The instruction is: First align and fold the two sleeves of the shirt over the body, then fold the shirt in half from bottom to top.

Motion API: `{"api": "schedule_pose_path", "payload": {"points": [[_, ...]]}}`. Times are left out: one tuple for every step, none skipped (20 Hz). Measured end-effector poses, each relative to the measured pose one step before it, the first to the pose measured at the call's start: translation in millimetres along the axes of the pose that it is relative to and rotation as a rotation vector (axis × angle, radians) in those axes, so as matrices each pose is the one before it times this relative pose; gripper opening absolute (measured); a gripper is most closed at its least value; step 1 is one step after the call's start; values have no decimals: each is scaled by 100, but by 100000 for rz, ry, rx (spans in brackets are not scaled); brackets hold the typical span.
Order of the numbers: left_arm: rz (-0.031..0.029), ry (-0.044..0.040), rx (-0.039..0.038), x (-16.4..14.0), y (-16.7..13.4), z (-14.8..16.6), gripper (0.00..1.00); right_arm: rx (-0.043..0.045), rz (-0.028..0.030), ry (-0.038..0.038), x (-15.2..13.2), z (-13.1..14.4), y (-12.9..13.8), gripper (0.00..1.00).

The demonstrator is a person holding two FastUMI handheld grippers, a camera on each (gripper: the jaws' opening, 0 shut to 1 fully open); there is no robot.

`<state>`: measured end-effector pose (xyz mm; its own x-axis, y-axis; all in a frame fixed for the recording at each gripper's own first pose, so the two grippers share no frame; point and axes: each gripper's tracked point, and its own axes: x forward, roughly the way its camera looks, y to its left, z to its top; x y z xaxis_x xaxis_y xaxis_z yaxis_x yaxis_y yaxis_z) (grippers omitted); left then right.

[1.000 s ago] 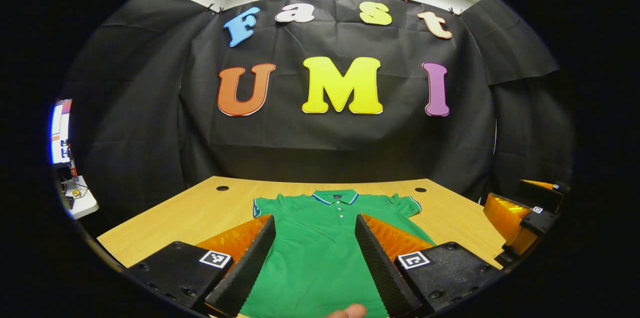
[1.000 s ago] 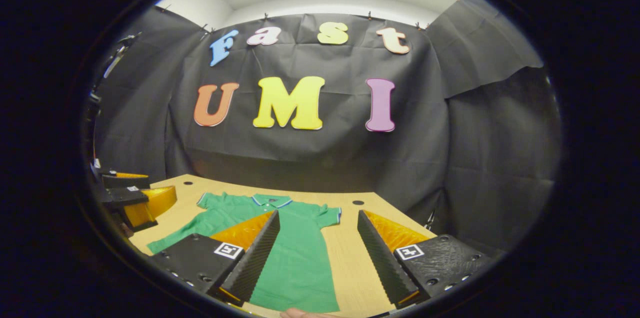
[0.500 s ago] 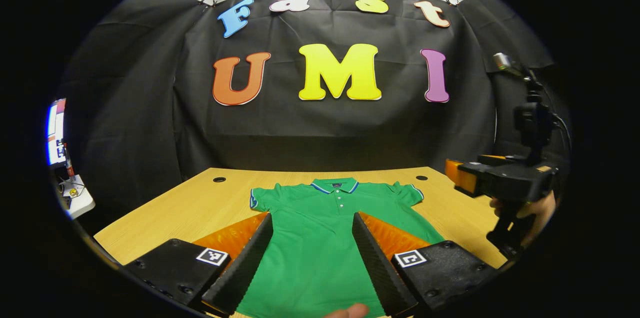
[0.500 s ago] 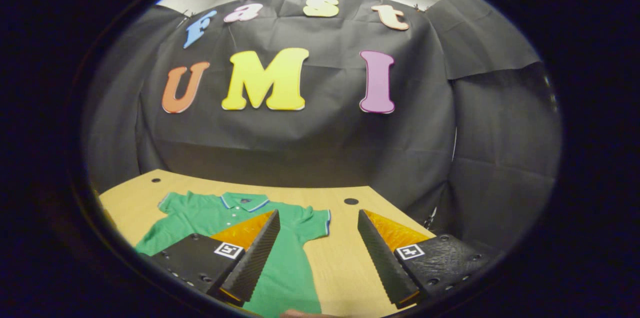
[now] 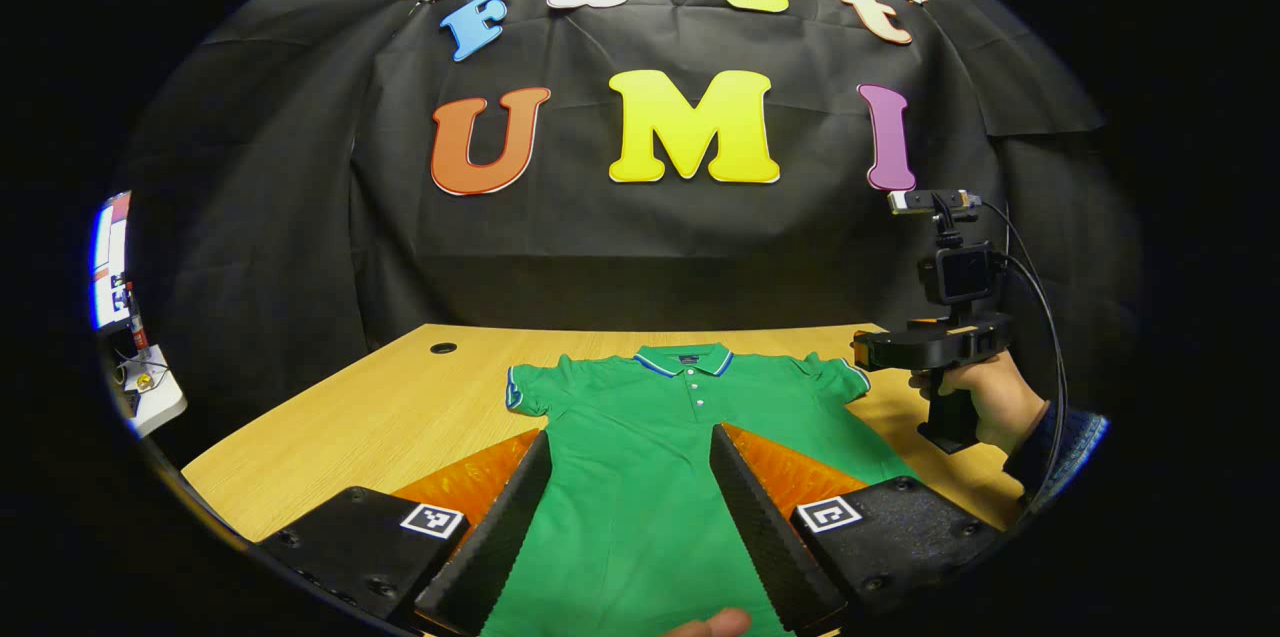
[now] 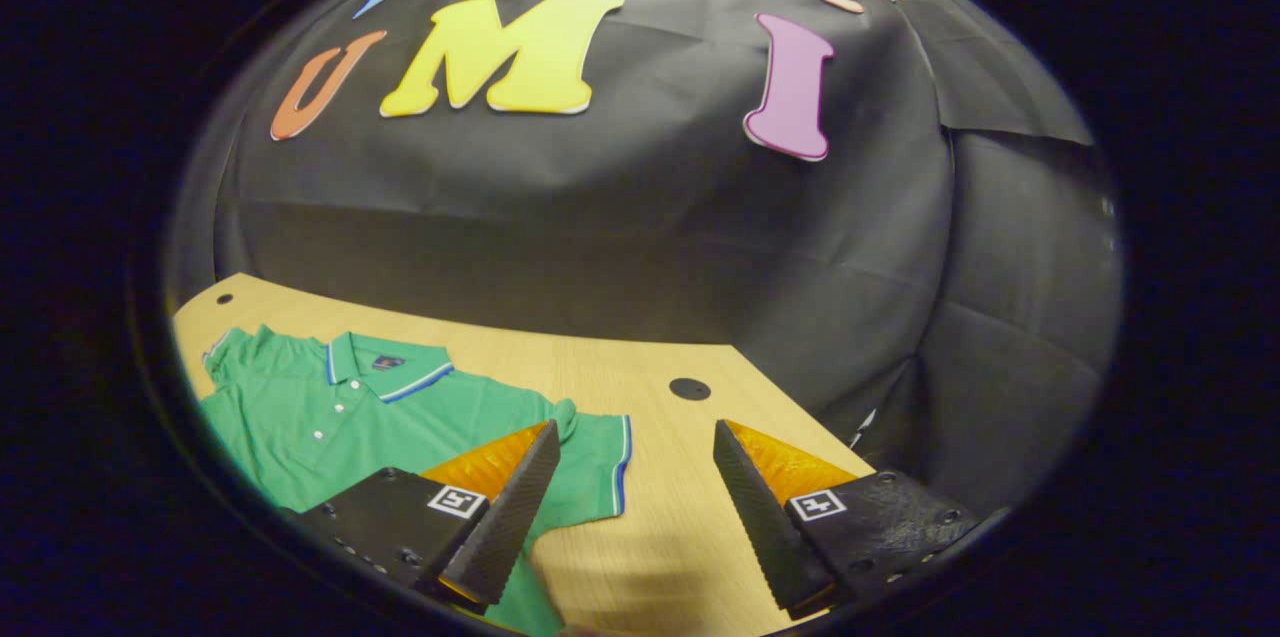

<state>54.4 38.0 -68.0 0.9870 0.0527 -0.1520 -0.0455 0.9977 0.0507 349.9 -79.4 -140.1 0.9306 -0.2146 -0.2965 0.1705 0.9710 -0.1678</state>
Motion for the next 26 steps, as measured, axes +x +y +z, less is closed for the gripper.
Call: {"api": "schedule_pose_path", "payload": {"points": [[716,1165,-73,669,359,-328,100,1212,1378,2842,905,-529,437,94],[704,1282,-287,656,371,-259,100,1643,924,2818,610,-516,354,94],[724,1464,-721,383,335,-346,100,1072,255,2138,841,-641,-64,94],[384,1435,-874,198,179,-411,100,763,-1027,1776,937,-569,-318,94],[171,1190,-753,196,152,-307,100,1252,-625,2988,779,-703,-63,93],[300,757,-385,57,152,-232,100,2638,1957,4172,492,-774,341,93],[343,192,25,109,103,34,100,3501,3612,3528,571,-666,490,94],[321,-68,199,108,141,0,100,2696,455,1445,384,-241,-149,94],[102,-41,407,13,61,42,100,2692,-949,738,598,-302,-440,94],[71,-119,275,86,-87,-59,100,3370,713,1653,186,-43,-70,92],[-143,-31,198,94,-68,-137,100,2960,1688,1238,181,-54,75,88],[-158,389,130,105,-120,-62,100,2670,421,2196,198,-290,-175,78],[-105,800,179,16,-110,-319,100,3038,555,2688,328,-266,5,62],[47,434,168,87,-17,-141,100,3017,1134,2217,168,-190,106,47],[7,360,338,8,-100,-131,100,854,900,-541,237,170,-49,31],[76,228,311,-3,-25,-147,100,-888,491,633,60,20,-33,27],[58,-133,181,-52,48,50,100,-1143,-85,443,-97,-14,-77,27],[53,-238,121,54,10,98,100,-517,-789,-423,202,83,-225,23],[121,-286,166,-21,61,47,100,439,46,304,-34,109,143,15],[280,-352,44,39,124,159,100,167,766,90,-193,238,266,6],[272,-187,-27,-24,165,-24,100,-1546,-82,-402,-3,-27,-9,3],[357,39,-60,51,147,-57,100,-1860,-404,-809,-309,301,84,3],[273,156,-30,90,91,40,100,-3175,-741,-1905,-426,611,245,3],[168,85,-171,-74,16,-10,100,-4272,-834,-2605,-394,774,325,2],[-61,120,-262,-21,17,-55,100,-4272,-632,-2911,-636,814,444,0],[-11,42,-153,-35,82,74,100,-4385,47,-2466,-571,934,658,2]]}}
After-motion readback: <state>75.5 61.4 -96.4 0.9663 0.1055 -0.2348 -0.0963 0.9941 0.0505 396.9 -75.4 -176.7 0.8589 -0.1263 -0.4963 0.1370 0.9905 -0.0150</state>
